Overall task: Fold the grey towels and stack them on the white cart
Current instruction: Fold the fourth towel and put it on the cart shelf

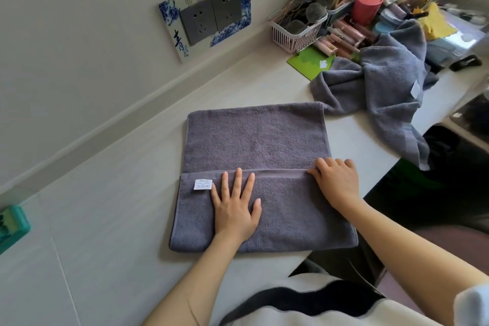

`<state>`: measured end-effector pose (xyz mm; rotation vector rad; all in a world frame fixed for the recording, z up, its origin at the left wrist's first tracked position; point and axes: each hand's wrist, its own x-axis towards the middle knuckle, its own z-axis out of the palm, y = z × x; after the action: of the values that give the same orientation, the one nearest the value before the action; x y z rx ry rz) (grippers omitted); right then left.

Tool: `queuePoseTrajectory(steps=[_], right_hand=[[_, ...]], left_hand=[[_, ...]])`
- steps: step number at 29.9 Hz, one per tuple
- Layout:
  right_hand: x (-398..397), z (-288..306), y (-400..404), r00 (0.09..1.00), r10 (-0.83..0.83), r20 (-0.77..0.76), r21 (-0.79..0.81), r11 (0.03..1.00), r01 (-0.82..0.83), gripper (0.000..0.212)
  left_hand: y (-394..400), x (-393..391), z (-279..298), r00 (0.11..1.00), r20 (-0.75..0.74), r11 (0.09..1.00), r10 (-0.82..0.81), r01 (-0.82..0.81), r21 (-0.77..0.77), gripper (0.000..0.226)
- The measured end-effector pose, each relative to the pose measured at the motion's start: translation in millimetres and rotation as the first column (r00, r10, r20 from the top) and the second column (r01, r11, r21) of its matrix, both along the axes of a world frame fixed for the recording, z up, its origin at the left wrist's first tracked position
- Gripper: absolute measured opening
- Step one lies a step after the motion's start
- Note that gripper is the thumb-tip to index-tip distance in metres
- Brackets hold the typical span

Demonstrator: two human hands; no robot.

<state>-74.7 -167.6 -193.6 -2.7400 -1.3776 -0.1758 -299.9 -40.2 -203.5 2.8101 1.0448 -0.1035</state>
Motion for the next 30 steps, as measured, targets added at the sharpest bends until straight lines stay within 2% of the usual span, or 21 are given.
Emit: queuePoseTrajectory(steps=[5, 9, 11, 13, 19, 25, 27, 30], right_hand=[[-36, 4, 1, 0.998, -0.063, 0.02, 0.145, 0.988, 0.06, 0.038], [-111, -1, 4, 0.984, 0.122, -0.126, 0.194, 0.976, -0.096, 0.046], [-136, -7, 2, 0.954, 0.219, -0.206, 0.155, 0.97, -0.189, 0.048], [-143, -12, -5, 0.945, 0.236, -0.225, 0.085, 0.971, -0.223, 0.05], [-109, -9, -33, 0.971, 0.029, -0.236, -0.035, 0.999, -0.038, 0.056], [-104, -2, -37, 0.958, -0.042, -0.282, -0.104, 0.994, 0.013, 0.065], [-116, 4, -38, 0.949, 0.049, -0.312, -0.044, 0.997, -0.065, 0.062], [-140, 9, -49, 0.895, 0.327, -0.304, 0.162, 0.943, -0.29, 0.05]], left_hand=[[-1, 0, 0, 1.0, -0.001, 1.0, 0.005, -0.004, 0.025, 0.063], [-7, -5, 0, 0.996, 0.006, 0.996, 0.089, -0.089, 0.002, 0.064], [-10, -7, -1, 0.991, 0.02, 0.991, 0.133, -0.132, -0.006, 0.064], [-12, -25, -3, 0.989, 0.041, 0.99, 0.139, -0.139, -0.001, 0.064], [-1, -89, -9, 0.997, 0.073, 0.998, 0.037, -0.041, 0.048, 0.061], [-1, -111, -2, 0.996, 0.094, 1.0, 0.003, -0.004, 0.003, 0.059], [-3, -113, 1, 0.983, 0.181, 0.998, -0.041, 0.049, -0.039, 0.055], [-18, -117, 7, 0.898, 0.36, 0.955, -0.252, 0.292, -0.059, 0.044]])
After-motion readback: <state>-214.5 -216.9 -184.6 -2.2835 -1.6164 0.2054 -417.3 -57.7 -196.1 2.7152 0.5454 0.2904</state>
